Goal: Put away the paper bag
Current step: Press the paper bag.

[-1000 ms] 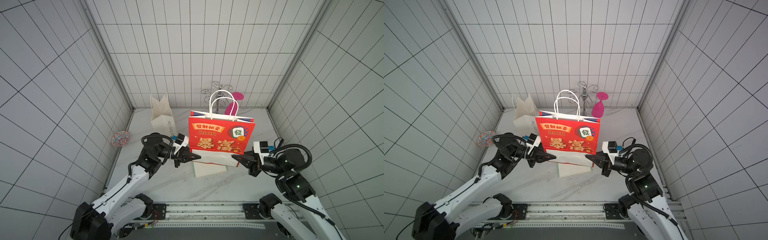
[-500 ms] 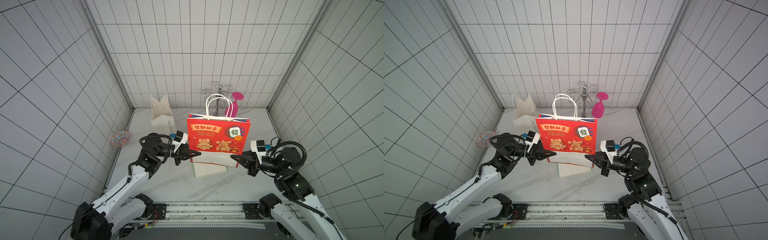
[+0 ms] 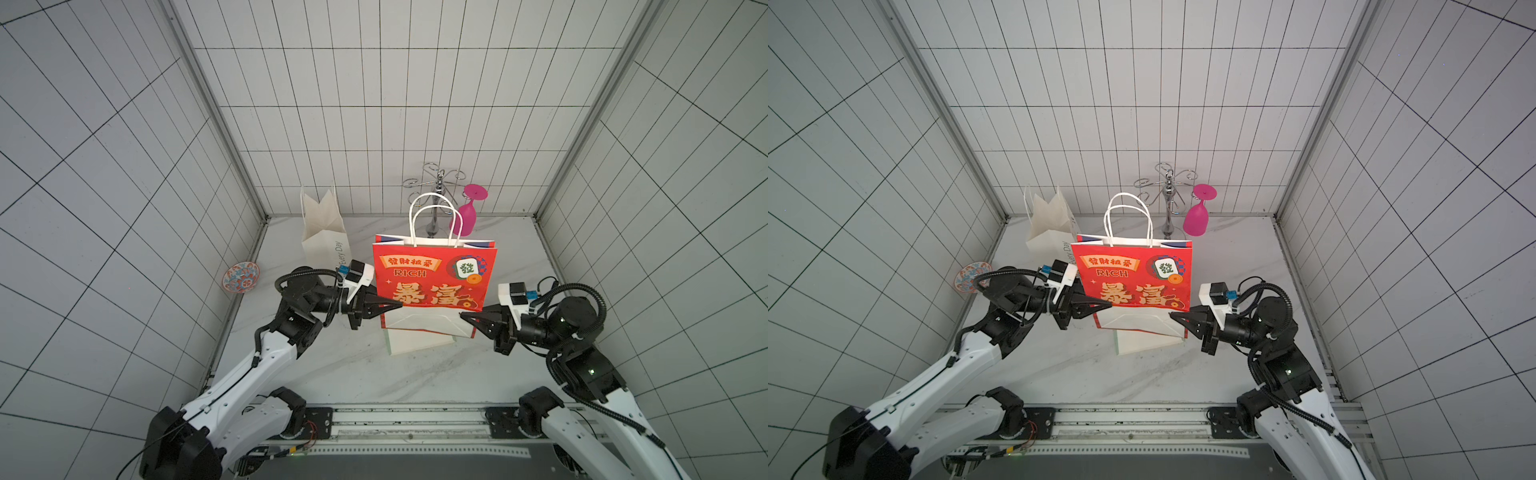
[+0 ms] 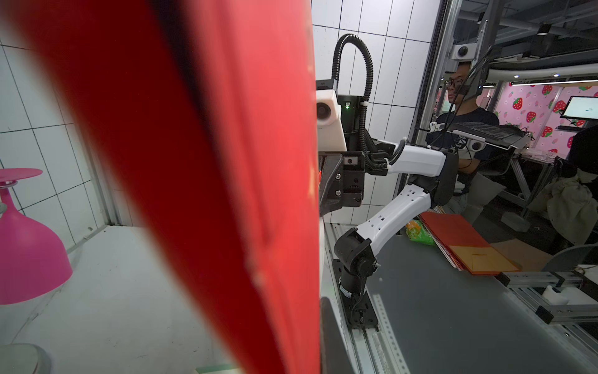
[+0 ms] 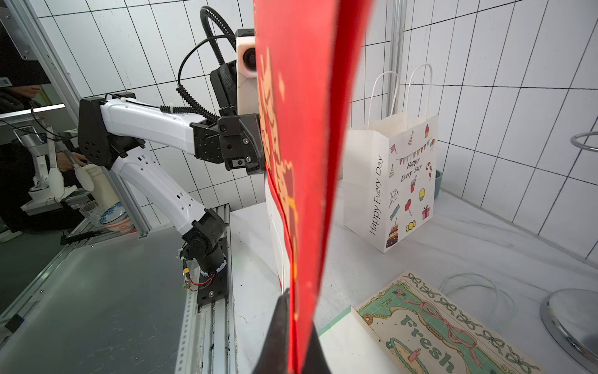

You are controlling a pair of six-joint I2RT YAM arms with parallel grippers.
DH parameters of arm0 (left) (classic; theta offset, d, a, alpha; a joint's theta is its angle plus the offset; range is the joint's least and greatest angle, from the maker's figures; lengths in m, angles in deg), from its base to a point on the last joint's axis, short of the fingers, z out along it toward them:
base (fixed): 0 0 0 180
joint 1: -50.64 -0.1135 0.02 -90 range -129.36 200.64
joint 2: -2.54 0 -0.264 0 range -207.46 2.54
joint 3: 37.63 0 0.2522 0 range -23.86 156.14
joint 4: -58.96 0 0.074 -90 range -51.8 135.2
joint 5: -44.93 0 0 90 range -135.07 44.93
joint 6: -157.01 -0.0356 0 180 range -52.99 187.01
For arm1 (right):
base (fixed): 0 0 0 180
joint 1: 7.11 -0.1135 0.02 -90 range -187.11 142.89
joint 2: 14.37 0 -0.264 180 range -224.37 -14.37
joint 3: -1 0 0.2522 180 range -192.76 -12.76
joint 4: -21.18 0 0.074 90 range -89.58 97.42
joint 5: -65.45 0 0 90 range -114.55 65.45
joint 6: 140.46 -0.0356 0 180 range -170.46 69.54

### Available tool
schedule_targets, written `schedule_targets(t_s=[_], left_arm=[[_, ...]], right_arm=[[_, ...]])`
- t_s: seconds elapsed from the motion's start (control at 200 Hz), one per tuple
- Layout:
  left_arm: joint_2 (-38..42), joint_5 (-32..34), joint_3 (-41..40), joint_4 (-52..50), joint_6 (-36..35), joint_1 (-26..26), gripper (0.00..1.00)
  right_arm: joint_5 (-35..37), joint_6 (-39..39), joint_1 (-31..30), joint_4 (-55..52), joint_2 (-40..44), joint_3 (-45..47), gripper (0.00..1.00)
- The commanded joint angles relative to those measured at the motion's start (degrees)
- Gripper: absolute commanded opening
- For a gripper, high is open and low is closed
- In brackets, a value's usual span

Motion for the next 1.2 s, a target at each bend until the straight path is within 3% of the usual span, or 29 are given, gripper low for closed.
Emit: schedule_targets(t_s=[0.0,0.05,0.07,0.175,0.23,0.29,0.415,0.53,0.6,0.655,0.735,0.835,0.905,1.029,1.049,1.084,1.099,1.194], left_arm=[[1.3,0.4,1.6,1.2,0.1,-0.2,0.01],[1.3,0.9,2.0,1.1,0.2,-0.3,0.37],[1.4,1.5,2.1,1.0,0.4,-0.3,0.47],[1.8,3.1,2.9,1.1,0.5,-0.3,0.54],[1.9,3.6,3.6,1.1,0.1,-0.3,0.53],[2.1,3.5,4.3,1.3,-0.3,-0.6,0.43],[2.3,3.3,5.9,1.4,-0.2,-0.6,0.0],[2.7,3.7,6.6,1.2,0.1,-0.6,0.01],[2.9,4.7,6.9,1.0,0.2,-0.6,0.47],[3.1,5.5,7.2,1.0,0.1,-0.5,0.52],[3.4,5.9,7.9,1.2,0.3,-0.5,0.48],[3.5,7.0,9.3,1.3,0.8,-0.6,0.23],[3.7,9.4,9.9,1.4,1.4,-0.5,0.0],[3.7,11.1,10.3,3.1,3.7,-0.4,0.0],[3.7,11.0,10.3,3.5,4.2,-0.4,0.11],[3.8,11.1,10.3,4.0,4.8,-0.4,0.41],[3.8,11.1,10.3,4.0,4.9,-0.4,0.49],[4.1,11.1,9.8,3.4,4.8,-0.4,0.68]], right_arm=[[-0.2,-0.6,-0.5,0.7,0.4,3.1,0.0],[0.1,-0.9,-0.5,0.7,0.6,3.4,0.0],[0.1,-1.0,-0.5,0.7,0.7,3.5,0.0],[0.5,-1.9,-0.5,0.9,1.0,4.1,0.0],[0.5,-2.7,-0.5,1.5,1.1,4.6,0.0],[0.4,-3.2,-0.6,2.0,1.1,4.9,0.0],[0.2,-3.3,-0.7,1.9,1.0,5.1,0.0],[0.2,-3.2,-0.8,1.8,0.8,5.2,0.0],[0.3,-3.1,-0.8,1.5,0.7,5.1,0.0],[0.3,-2.9,-0.8,1.1,0.6,5.1,0.0],[0.5,-2.8,-0.9,0.8,0.6,5.2,0.0],[0.6,-2.6,-1.0,0.6,0.4,5.0,0.0],[0.5,-2.6,-1.1,0.4,0.3,5.0,0.0],[0.2,-2.4,-1.3,0.1,0.2,4.9,0.0],[0.2,-2.4,-1.4,0.1,0.2,5.0,0.0],[0.2,-2.3,-1.4,0.0,0.1,4.9,0.0],[0.3,-2.2,-1.5,0.0,0.2,4.9,0.0],[0.2,-2.1,-1.6,0.0,0.4,4.8,0.0]])
